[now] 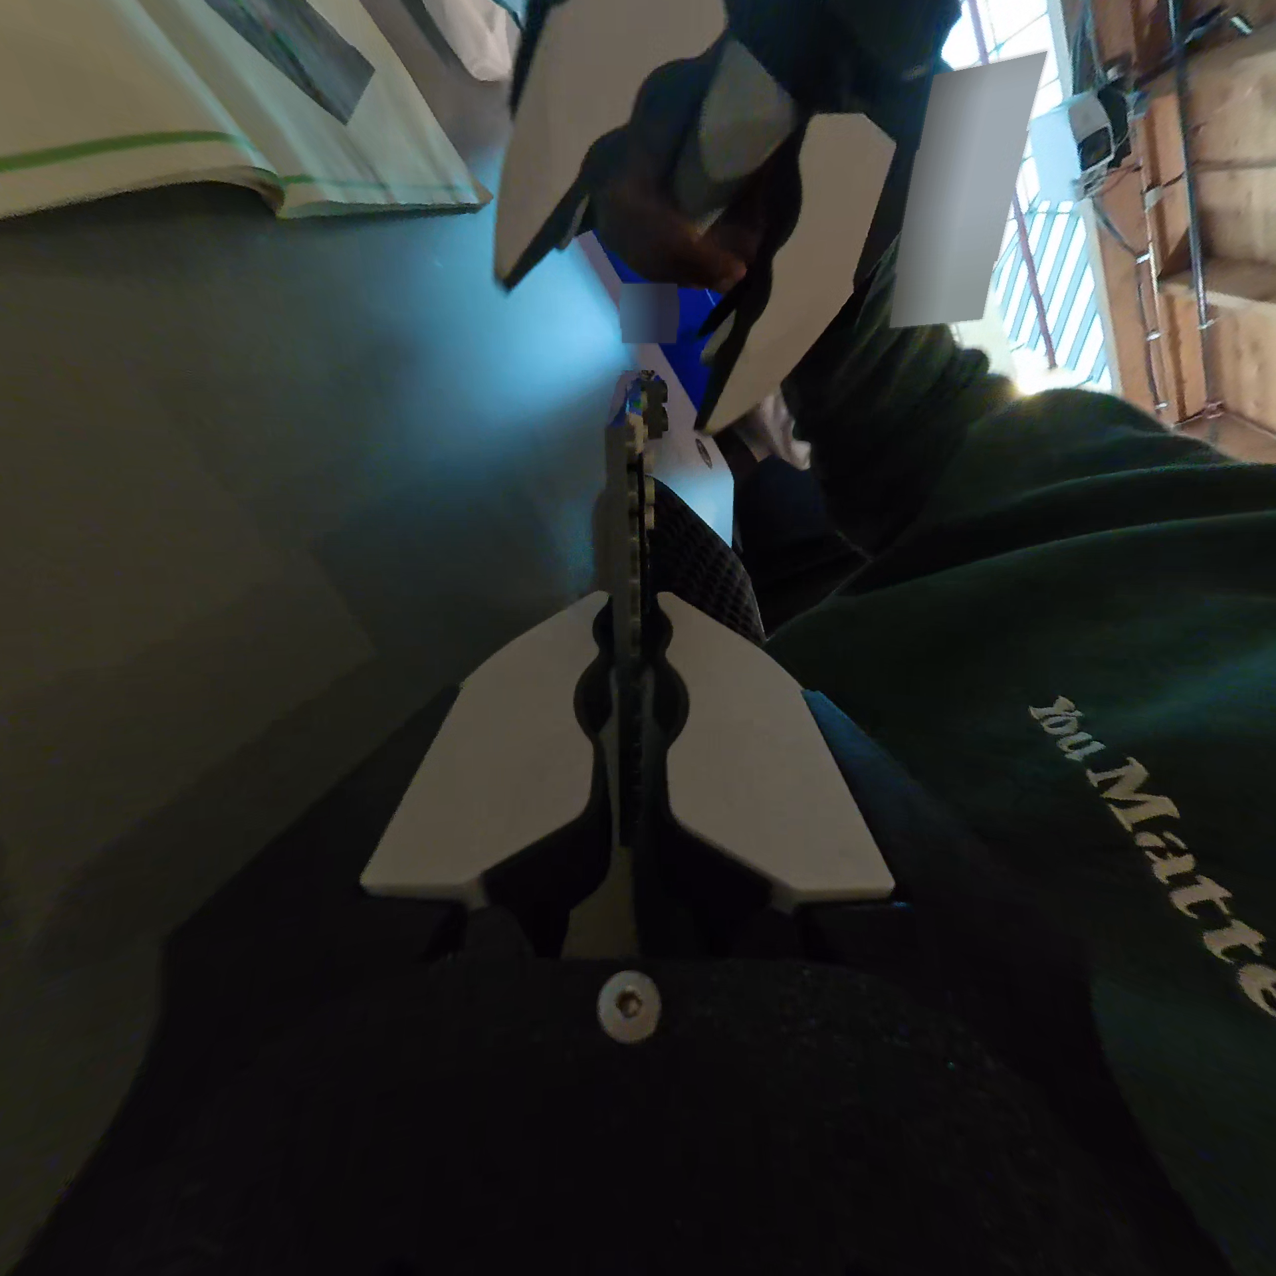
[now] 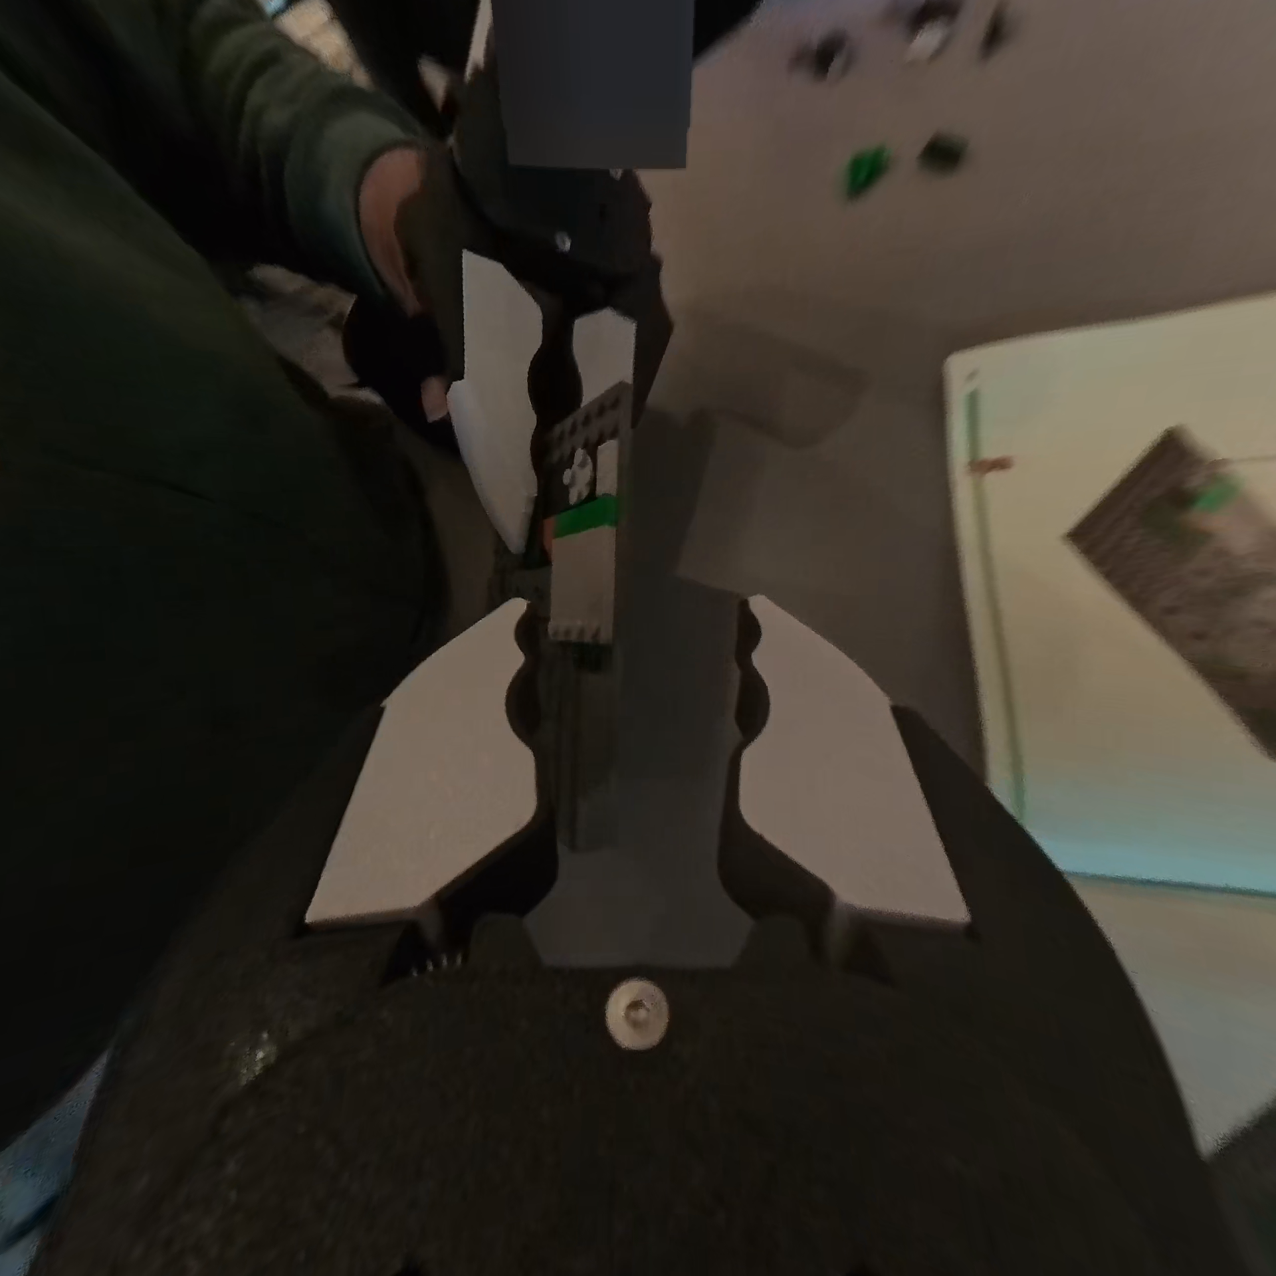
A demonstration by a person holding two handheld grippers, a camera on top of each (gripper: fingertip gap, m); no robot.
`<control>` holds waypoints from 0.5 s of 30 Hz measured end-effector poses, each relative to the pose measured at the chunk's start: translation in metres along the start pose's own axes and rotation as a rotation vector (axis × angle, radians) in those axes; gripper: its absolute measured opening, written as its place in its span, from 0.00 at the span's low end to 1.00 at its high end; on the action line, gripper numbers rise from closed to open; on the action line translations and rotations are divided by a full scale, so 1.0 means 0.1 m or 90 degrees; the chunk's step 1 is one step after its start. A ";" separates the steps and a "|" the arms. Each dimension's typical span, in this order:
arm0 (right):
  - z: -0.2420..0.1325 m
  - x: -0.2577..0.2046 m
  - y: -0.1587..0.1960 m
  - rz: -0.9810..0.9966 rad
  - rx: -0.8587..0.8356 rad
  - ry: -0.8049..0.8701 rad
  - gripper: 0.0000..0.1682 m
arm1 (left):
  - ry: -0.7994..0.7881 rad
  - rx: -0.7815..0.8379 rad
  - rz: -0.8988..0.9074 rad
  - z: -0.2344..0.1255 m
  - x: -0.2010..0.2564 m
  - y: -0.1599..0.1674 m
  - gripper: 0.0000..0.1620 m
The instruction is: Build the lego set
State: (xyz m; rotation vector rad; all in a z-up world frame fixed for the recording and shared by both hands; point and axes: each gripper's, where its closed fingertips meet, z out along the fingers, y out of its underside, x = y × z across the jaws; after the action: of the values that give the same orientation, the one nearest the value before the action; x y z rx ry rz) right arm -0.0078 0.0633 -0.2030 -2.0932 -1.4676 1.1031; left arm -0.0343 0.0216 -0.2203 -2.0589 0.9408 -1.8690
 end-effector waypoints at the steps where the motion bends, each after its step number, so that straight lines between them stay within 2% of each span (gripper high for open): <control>1: 0.04 0.00 0.01 0.008 -0.019 -0.011 0.33 | -0.002 -0.002 0.003 0.01 0.00 0.00 0.05; 11: 0.31 -0.14 0.06 0.024 -0.153 -0.105 0.29 | -0.019 -0.010 0.026 0.06 -0.03 -0.02 0.05; 15: 0.37 -0.20 0.07 0.023 -0.163 -0.132 0.18 | -0.016 -0.012 0.037 0.07 0.00 -0.04 0.05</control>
State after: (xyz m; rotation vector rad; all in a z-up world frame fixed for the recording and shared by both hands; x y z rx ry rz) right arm -0.0345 0.0373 -0.2228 -2.2377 -1.7562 1.2348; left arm -0.0264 0.0231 -0.2193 -2.0384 1.0047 -1.8072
